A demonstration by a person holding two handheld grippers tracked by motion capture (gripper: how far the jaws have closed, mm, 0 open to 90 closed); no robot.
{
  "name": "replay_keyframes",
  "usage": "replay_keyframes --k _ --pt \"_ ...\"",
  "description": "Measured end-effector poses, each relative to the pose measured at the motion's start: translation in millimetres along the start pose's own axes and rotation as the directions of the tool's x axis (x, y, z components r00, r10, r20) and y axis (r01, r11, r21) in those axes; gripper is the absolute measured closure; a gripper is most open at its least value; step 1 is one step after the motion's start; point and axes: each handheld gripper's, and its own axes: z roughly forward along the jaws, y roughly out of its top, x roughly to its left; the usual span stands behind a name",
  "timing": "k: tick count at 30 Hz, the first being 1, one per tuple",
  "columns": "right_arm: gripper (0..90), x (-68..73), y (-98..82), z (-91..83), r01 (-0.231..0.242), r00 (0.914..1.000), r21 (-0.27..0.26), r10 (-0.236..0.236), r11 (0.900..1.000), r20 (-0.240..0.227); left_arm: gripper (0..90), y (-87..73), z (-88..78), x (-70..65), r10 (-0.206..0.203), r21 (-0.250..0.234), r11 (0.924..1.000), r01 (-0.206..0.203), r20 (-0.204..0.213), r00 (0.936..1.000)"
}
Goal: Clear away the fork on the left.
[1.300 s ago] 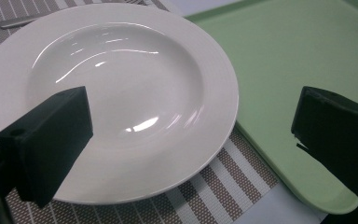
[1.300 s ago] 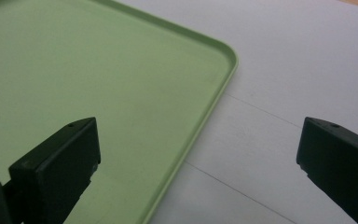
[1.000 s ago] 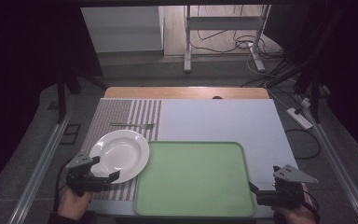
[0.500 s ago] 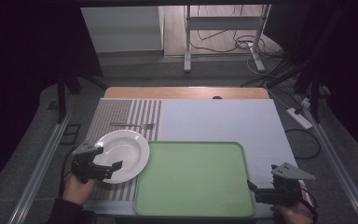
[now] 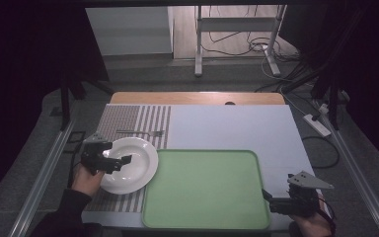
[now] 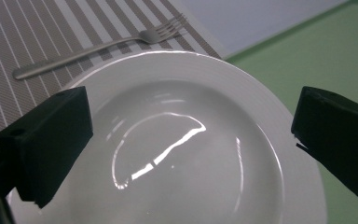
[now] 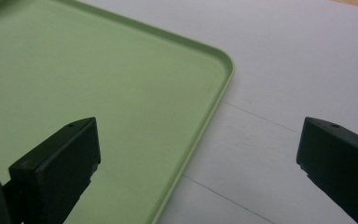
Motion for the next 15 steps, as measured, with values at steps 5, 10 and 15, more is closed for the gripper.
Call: replay_keyframes --k 5,10,15 --pt "0.0 -2.1 -1.0 -3.2 -0.010 0.9998 -0.012 0.010 1.000 0.016 0.0 12.5 8.8 6.2 0.002 0.004 1.0000 -0.002 0.002 1.0000" --pt "0.0 -0.3 -1.4 -4.5 0.005 0.9999 -0.005 -0.005 1.000 0.015 0.0 19.7 14.6 14.1 -0.011 0.002 0.9999 0.011 -0.004 0.9999" --pt "0.0 0.8 -2.6 -7.2 0.006 0.9997 -0.010 -0.006 1.000 0.022 0.0 28.2 19.3 25.2 -0.027 0.003 0.9996 0.027 -0.005 0.9996"
